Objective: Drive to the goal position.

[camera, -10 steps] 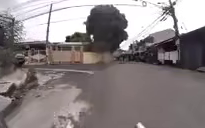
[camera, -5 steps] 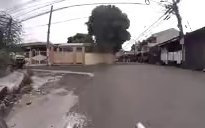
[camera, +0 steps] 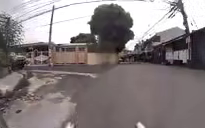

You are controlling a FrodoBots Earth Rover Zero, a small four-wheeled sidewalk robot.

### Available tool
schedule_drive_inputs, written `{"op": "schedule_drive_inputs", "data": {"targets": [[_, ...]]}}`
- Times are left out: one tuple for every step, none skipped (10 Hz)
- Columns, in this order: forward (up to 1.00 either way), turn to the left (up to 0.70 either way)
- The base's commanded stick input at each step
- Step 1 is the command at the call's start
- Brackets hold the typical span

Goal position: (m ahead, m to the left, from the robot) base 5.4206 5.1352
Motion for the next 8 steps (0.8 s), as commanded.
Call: {"op": "schedule_drive_inputs", "data": {"targets": [[0.7, 0.14], [0.7, 0.14], [0.7, 0.14], [0.7, 0.14], [0.7, 0.14], [0.7, 0.14], [0.7, 0.14], [0.7, 0.14]]}}
